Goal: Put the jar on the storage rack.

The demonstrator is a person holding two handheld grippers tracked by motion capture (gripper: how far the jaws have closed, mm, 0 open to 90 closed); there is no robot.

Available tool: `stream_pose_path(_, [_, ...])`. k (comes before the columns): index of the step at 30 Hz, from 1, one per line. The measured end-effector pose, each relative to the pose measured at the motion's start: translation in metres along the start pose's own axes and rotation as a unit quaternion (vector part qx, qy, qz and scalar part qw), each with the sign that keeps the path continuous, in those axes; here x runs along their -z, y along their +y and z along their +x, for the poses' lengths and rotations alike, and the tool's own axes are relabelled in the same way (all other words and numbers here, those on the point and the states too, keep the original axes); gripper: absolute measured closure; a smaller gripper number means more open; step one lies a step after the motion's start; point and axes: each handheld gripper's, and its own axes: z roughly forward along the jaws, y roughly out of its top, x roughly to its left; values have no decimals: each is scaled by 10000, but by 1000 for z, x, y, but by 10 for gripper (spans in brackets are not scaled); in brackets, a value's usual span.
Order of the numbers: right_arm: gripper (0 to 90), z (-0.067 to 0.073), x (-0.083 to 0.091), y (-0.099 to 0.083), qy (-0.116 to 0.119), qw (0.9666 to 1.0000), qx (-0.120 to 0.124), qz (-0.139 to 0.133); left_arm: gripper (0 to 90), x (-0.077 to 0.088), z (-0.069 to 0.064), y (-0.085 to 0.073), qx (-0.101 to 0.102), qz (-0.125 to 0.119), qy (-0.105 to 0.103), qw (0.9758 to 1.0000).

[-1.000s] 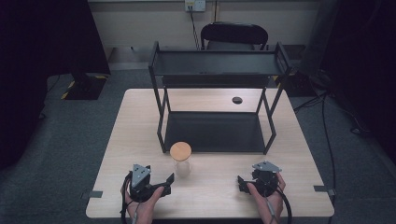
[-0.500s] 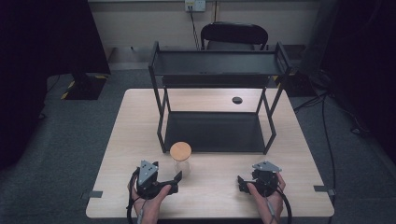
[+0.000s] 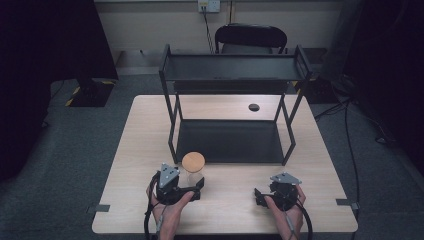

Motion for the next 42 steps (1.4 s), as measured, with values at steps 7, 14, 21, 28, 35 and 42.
stream_pose_path(7, [9,0,0,0,0,10000,0,0,46,-11,-2,7,-51,-40,24,10000])
stream_pose_path(14, [9,0,0,0,1,10000,-3,-1,81,-26,2,8,-95,90,205,9997])
stream_pose_path(21, [9,0,0,0,0,10000,-2,1,117,-35,4,2,-134,216,357,9990])
stream_pose_path(28, [10,0,0,0,-1,10000,-2,1,162,-41,9,-3,-114,288,343,9989])
stream_pose_path(35, [9,0,0,0,0,10000,-1,1,229,-47,8,-4,-268,341,304,9986])
stream_pose_path(42, [9,0,0,0,0,10000,-2,0,249,-46,8,-4,-418,313,350,9980])
